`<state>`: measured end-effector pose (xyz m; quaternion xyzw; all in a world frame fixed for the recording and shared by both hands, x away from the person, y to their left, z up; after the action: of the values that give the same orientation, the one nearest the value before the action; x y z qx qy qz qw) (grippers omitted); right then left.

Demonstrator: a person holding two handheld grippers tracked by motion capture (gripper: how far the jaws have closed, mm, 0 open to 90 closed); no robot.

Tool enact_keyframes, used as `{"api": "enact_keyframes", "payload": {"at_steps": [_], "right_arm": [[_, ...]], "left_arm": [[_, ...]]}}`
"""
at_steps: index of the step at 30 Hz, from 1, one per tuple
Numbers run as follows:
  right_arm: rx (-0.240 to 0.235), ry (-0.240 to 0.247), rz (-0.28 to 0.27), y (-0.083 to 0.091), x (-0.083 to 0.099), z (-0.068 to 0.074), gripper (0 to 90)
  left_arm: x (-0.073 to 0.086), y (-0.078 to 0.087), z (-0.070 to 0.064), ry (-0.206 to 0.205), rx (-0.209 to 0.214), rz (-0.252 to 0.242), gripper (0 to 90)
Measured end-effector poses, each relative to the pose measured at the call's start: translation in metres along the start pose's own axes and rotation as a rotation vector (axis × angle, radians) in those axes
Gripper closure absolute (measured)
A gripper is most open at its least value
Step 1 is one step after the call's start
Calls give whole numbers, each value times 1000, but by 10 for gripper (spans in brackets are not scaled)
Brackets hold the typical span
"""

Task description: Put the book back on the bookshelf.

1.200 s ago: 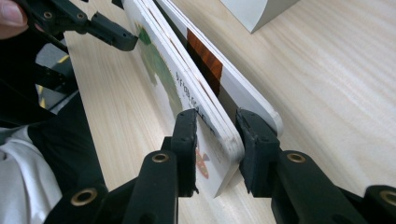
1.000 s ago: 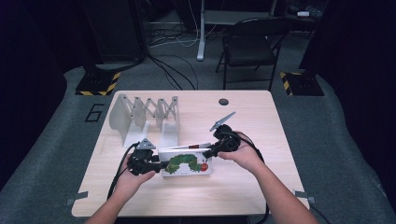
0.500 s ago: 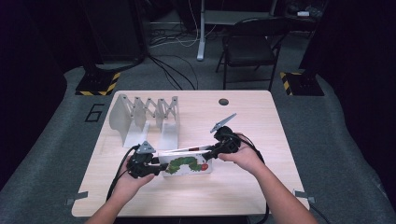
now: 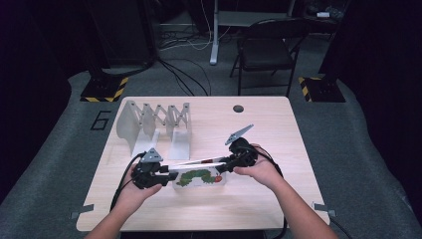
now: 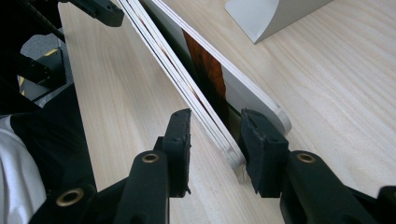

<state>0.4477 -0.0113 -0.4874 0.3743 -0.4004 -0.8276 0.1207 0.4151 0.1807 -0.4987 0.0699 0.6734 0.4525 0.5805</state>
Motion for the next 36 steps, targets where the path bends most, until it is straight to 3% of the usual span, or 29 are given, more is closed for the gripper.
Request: {"api": "enact_keyframes", "payload": {"at_steps": [4,13,19,26,36], "right_arm": [[6,3,2,0,1,0,640],[5,1,-14,-1,1,-1,617],[15,-5,-16,-2,1,-1,614],[7,9,-4,-3,3,0,624],[8,8,-7,-4,3,0,623]], "left_arm": [[-1,0,0,2,-3,2,601],[-5,-6,2,-44,-15,26,566],[-7,-8,4,-33,-10,18,566],[-10,-12,-1,-74,-3,4,543],[-15,-20,1,-67,11,-9,503]]}}
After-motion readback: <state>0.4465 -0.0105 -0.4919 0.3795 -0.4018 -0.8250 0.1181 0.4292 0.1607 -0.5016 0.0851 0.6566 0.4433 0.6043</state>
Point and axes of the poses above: each handheld gripper's, and its own axes: y roughly backward along the jaws, x roughly out of its underside, z roughly to its left, the point moved 10 cm from there along -y, roughly forward along the jaws, and after that the axes turned 15 degrees about -y, right-handed, at the moved point
